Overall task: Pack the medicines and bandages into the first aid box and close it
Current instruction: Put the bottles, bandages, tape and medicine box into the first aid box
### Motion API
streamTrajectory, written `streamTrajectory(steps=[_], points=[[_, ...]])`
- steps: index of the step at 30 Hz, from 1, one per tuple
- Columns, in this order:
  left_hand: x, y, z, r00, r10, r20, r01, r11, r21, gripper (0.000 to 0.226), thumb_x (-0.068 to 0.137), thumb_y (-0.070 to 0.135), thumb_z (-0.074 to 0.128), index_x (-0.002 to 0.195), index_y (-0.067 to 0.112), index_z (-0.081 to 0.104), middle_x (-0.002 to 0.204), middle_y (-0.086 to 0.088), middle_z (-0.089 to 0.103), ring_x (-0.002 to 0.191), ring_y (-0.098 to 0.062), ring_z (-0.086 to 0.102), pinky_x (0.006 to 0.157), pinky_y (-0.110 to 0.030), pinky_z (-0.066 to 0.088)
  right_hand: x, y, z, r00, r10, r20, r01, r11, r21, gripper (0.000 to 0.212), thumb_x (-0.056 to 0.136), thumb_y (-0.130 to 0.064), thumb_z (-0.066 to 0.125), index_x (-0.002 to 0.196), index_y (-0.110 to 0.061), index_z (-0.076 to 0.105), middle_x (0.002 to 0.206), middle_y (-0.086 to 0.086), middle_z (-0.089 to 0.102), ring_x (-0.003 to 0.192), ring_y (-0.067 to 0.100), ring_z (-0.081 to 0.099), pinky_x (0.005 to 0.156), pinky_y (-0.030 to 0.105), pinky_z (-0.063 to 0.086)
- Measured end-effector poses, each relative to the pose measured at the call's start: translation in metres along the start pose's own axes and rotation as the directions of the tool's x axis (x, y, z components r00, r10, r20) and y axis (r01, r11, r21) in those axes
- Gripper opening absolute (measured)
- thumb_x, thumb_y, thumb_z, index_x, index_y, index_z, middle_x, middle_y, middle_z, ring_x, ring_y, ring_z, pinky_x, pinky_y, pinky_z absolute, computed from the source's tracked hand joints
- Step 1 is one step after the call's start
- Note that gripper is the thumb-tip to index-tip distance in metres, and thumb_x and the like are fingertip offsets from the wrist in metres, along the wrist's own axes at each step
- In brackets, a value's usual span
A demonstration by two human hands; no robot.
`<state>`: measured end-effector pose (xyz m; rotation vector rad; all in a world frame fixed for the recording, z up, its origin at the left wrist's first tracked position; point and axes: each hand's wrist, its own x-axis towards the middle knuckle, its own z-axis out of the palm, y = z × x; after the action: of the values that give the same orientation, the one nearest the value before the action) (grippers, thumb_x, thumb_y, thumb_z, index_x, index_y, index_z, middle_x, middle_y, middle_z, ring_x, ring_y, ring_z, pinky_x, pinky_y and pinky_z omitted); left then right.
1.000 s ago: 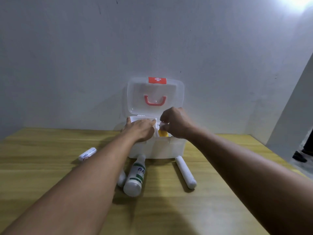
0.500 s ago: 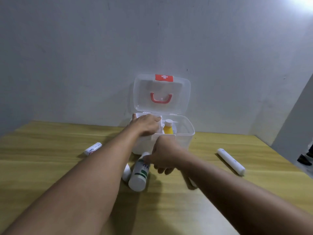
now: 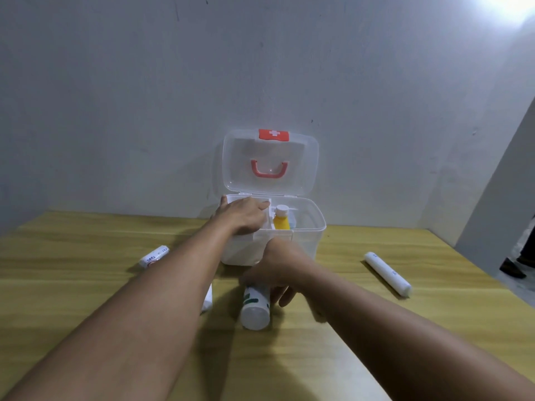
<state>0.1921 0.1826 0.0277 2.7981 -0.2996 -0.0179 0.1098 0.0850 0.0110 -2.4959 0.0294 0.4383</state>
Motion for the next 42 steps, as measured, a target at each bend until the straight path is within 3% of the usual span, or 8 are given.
streamTrajectory(steps=[6, 10, 15, 20, 26, 33, 38, 42], points=[[-0.008, 0.005, -0.002, 1.000, 0.001, -0.007, -0.001, 1.000, 0.022, 0.065, 0.093, 0.009, 0.023, 0.151, 0.038, 0.026, 0.163, 0.006, 0.020, 0.150, -0.025, 0.014, 0.122, -0.050, -0.003, -0.023, 0.003, -0.058, 1.000, -0.018, -0.004, 0.018, 0.997, -0.070, 0.033, 0.070, -0.015, 0.079, 0.091, 0.004, 0.062, 0.085, 0.023, 0.073, 0.071, 0.035, 0.075, 0.065, 0.047, 0.062], [-0.009, 0.005, -0.002, 1.000, 0.008, 0.007, -0.008, 0.999, 0.038, 0.065, 0.093, 0.006, 0.023, 0.152, 0.034, 0.026, 0.163, 0.002, 0.018, 0.151, -0.026, 0.013, 0.120, -0.053, -0.005, -0.034, 0.002, -0.118, 0.953, -0.157, -0.260, 0.168, 0.986, 0.019, 0.028, 0.075, -0.012, 0.078, 0.094, -0.002, 0.060, 0.082, 0.017, 0.070, 0.067, 0.027, 0.072, 0.056, 0.037, 0.062], [-0.017, 0.012, -0.004, 1.000, -0.008, 0.003, 0.008, 0.999, 0.052, 0.066, 0.094, 0.003, 0.023, 0.153, 0.032, 0.023, 0.164, 0.002, 0.014, 0.151, -0.027, 0.008, 0.119, -0.053, -0.005, -0.003, 0.009, -0.127, 0.793, -0.269, -0.547, 0.306, 0.952, -0.026, 0.057, 0.075, -0.008, 0.077, 0.123, -0.017, 0.048, 0.104, 0.011, 0.062, 0.085, 0.030, 0.068, 0.071, 0.043, 0.062], [-0.008, 0.005, 0.001, 0.999, 0.032, -0.009, -0.032, 0.999, 0.043, 0.063, 0.094, 0.008, 0.024, 0.153, 0.031, 0.026, 0.163, 0.005, 0.019, 0.151, -0.022, 0.012, 0.120, -0.054, -0.006, 0.038, 0.026, -0.097, 0.810, -0.296, -0.506, 0.223, 0.954, -0.201, 0.059, 0.074, -0.010, 0.079, 0.126, -0.013, 0.051, 0.117, 0.007, 0.061, 0.094, 0.022, 0.057, 0.082, 0.033, 0.054], [-0.005, 0.005, 0.001, 0.999, 0.047, -0.006, -0.047, 0.997, 0.058, 0.061, 0.095, 0.011, 0.022, 0.153, 0.031, 0.026, 0.162, 0.009, 0.019, 0.151, -0.019, 0.015, 0.120, -0.054, -0.004, 0.058, 0.044, -0.089, 0.838, -0.215, -0.501, 0.071, 0.954, -0.290, 0.046, 0.079, -0.029, 0.073, 0.122, -0.020, 0.057, 0.116, 0.005, 0.062, 0.108, 0.026, 0.056, 0.093, 0.040, 0.041], [-0.001, 0.003, 0.002, 0.999, 0.047, -0.005, -0.047, 0.996, 0.071, 0.063, 0.094, 0.009, 0.022, 0.153, 0.031, 0.025, 0.162, 0.009, 0.019, 0.150, -0.018, 0.017, 0.120, -0.054, -0.004, 0.044, 0.078, -0.117, 0.816, -0.153, -0.557, 0.196, 0.980, 0.017, 0.039, 0.076, -0.022, 0.078, 0.111, -0.008, 0.066, 0.107, 0.010, 0.070, 0.097, 0.026, 0.066, 0.088, 0.043, 0.055], [0.004, 0.000, 0.005, 0.999, 0.034, -0.004, -0.034, 0.997, 0.073, 0.067, 0.091, 0.008, 0.024, 0.153, 0.033, 0.024, 0.163, 0.008, 0.019, 0.151, -0.018, 0.016, 0.120, -0.054, -0.006, 0.033, 0.126, -0.107, 0.909, 0.052, -0.413, -0.248, 0.865, -0.436, 0.039, 0.079, -0.013, 0.059, 0.118, -0.010, 0.064, 0.115, 0.011, 0.069, 0.103, 0.031, 0.065, 0.085, 0.035, 0.056], [0.004, -0.001, 0.006, 0.999, 0.041, -0.007, -0.041, 0.997, 0.069, 0.067, 0.090, 0.009, 0.026, 0.153, 0.032, 0.025, 0.162, 0.009, 0.019, 0.151, -0.019, 0.015, 0.120, -0.054, -0.005, 0.025, 0.135, -0.088, 0.939, 0.001, -0.345, -0.201, 0.815, -0.544, 0.039, 0.081, -0.014, 0.058, 0.120, -0.016, 0.064, 0.118, 0.011, 0.067, 0.104, 0.031, 0.065, 0.085, 0.037, 0.056]])
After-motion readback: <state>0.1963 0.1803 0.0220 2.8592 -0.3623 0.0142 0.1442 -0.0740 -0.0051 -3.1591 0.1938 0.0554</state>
